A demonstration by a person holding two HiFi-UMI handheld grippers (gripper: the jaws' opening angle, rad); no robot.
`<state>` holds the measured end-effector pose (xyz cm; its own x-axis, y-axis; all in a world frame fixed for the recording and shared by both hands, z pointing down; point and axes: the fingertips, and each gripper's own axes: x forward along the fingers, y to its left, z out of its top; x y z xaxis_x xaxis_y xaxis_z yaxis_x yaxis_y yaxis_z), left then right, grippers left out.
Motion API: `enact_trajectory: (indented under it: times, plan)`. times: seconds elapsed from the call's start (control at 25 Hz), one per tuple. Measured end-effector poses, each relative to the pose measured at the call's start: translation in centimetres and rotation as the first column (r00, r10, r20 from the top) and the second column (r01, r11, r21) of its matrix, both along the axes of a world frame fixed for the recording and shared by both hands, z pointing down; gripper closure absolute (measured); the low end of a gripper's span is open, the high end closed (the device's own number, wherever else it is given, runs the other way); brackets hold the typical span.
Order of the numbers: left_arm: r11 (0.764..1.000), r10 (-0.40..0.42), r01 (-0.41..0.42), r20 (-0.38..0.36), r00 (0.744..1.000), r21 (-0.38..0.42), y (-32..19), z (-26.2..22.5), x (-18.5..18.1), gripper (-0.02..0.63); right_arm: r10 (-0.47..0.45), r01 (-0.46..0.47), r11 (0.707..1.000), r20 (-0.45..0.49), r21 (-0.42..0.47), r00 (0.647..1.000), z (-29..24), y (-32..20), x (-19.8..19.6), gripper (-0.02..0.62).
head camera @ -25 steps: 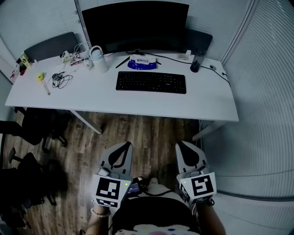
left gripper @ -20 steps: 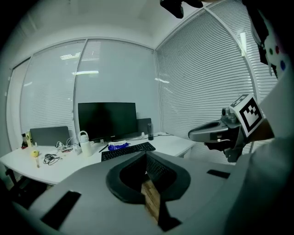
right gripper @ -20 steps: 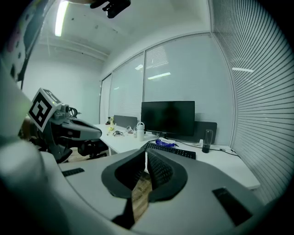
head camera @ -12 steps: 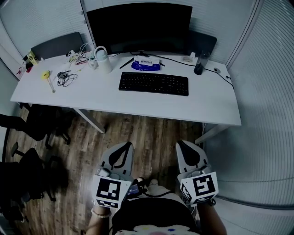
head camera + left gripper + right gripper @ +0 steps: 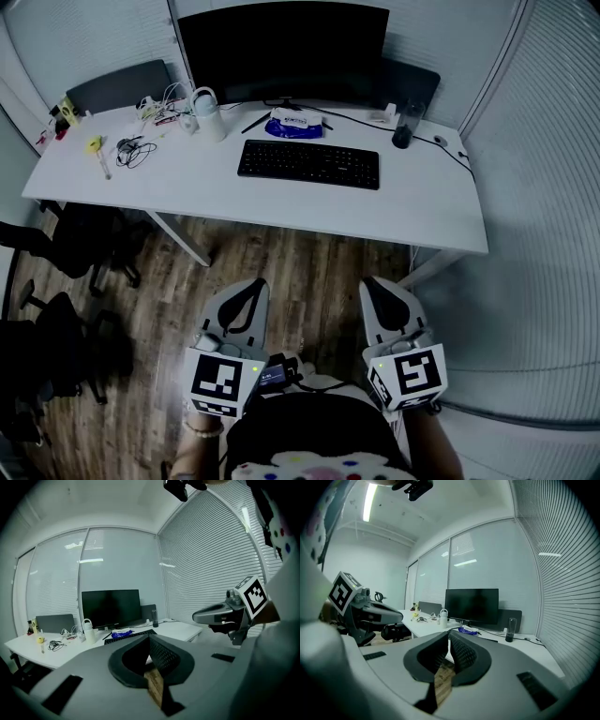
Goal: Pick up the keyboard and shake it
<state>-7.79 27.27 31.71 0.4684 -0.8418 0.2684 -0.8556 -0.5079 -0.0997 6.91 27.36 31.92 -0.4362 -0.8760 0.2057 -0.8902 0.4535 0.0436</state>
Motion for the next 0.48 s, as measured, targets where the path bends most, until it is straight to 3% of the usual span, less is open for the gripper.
enact_trajectory:
  times: [0.48]
  plan:
    - [1.0,0.021,-0.021,0.0,1.0,0.011,-0.6,0.0,1.4,0.591,0.011,-0.01,1.0,-0.041,0.01,0.999,0.5,-0.4,0.9,0.554]
